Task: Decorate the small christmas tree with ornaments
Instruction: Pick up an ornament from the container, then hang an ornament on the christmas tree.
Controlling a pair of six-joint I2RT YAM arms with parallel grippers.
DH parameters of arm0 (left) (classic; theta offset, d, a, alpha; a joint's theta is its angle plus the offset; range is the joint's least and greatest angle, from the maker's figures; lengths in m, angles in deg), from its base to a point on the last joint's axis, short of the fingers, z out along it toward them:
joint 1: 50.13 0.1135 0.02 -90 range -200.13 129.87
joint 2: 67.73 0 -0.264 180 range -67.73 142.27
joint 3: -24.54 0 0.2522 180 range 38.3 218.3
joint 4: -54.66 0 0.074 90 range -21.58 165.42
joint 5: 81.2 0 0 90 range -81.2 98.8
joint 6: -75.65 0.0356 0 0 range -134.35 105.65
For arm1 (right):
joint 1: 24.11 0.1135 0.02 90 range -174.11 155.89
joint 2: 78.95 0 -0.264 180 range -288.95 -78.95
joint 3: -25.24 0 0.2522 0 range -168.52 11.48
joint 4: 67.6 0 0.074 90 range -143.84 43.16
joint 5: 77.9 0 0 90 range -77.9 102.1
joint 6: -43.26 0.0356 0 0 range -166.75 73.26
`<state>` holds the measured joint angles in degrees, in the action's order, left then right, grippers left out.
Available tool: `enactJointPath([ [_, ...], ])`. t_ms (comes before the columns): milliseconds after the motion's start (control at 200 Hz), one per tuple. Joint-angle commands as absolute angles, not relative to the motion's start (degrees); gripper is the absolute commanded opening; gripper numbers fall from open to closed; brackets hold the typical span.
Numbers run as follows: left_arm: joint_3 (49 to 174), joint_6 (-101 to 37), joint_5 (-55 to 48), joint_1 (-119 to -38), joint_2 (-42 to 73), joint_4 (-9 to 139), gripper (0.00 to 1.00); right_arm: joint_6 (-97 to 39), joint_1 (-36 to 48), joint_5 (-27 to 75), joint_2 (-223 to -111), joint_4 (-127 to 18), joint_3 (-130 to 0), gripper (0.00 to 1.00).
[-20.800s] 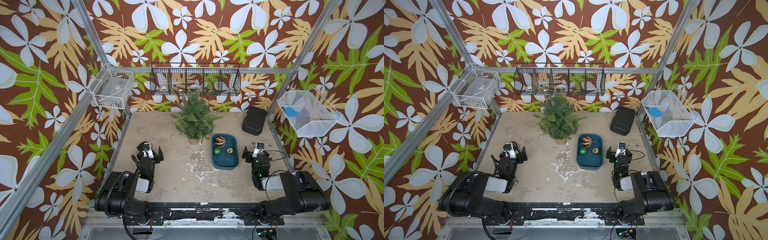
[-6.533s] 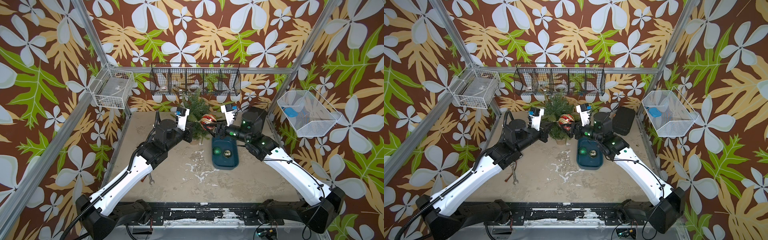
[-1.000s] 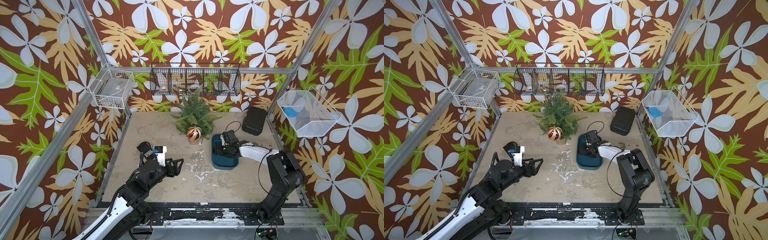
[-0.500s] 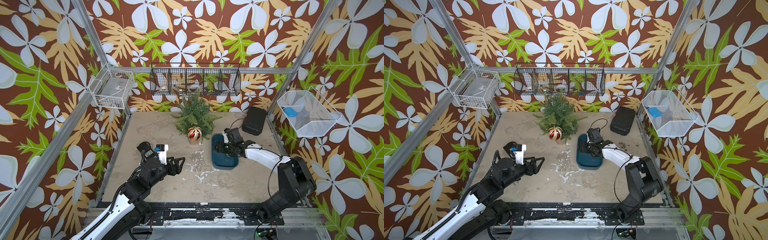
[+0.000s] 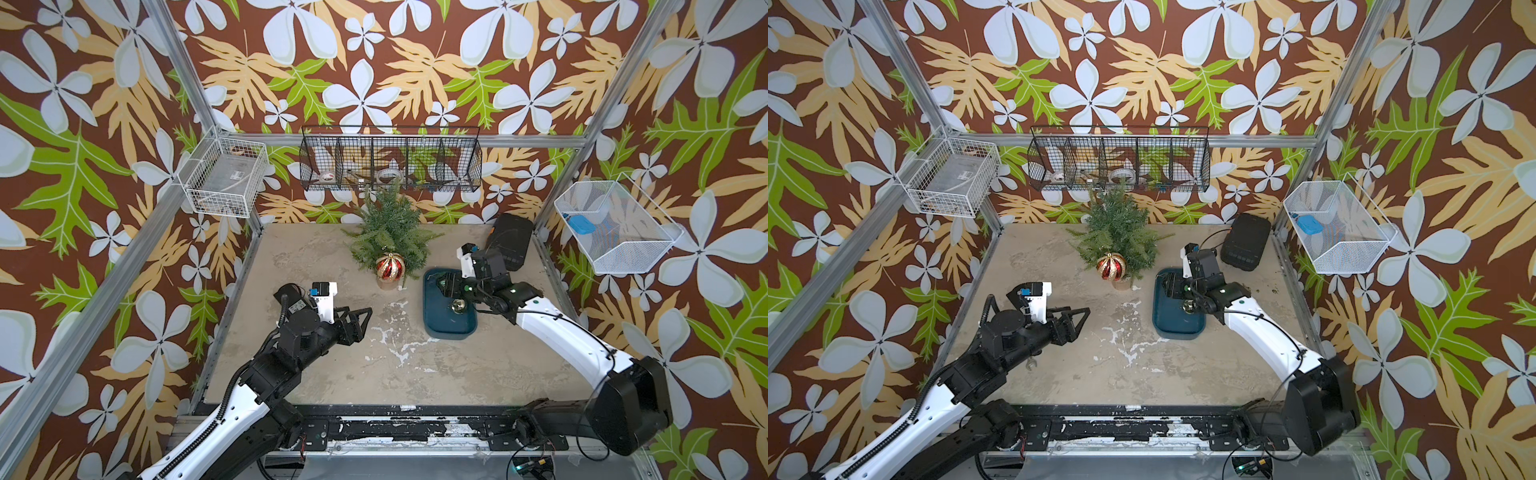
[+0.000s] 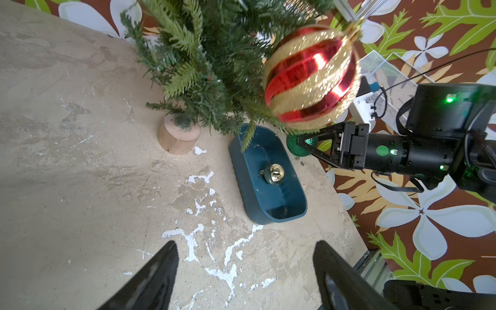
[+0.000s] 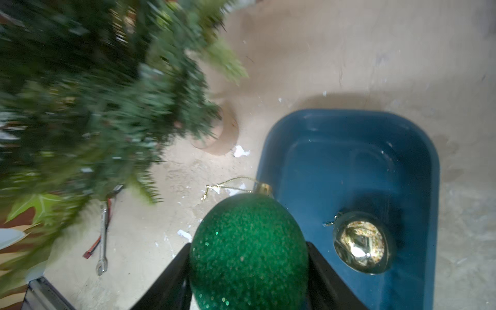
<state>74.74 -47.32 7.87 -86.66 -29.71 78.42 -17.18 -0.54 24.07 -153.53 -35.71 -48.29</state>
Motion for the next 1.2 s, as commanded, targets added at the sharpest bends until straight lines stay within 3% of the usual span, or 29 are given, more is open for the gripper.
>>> enactJointPath([
  [0, 77.5, -45.5, 7.5, -86.6, -28.5, 77.0, 0.81, -19.2, -0.5, 26.5, -149.9, -33.5, -49.5, 0.61],
  [350, 90.3, -42.2, 4.0, -86.6, -22.2, 77.6, 0.81, -21.4, -0.5, 33.4, -139.1, -30.8, -53.8, 0.61],
  [716, 106.4, -39.6, 1.3, -85.7, -14.1, 83.1, 0.73, -20.6, -0.5, 41.5, -139.1, -31.5, -59.9, 0.61],
  [951, 114.8, -41.3, -13.8, -75.7, -7.8, 84.3, 0.63, -19.0, -0.4, 45.0, -141.3, -33.4, -62.5, 0.61],
  [1196, 121.1, -41.0, -23.9, -75.4, -0.6, 84.5, 0.46, -17.6, -0.4, 48.5, -142.5, -34.9, -63.5, 0.61],
])
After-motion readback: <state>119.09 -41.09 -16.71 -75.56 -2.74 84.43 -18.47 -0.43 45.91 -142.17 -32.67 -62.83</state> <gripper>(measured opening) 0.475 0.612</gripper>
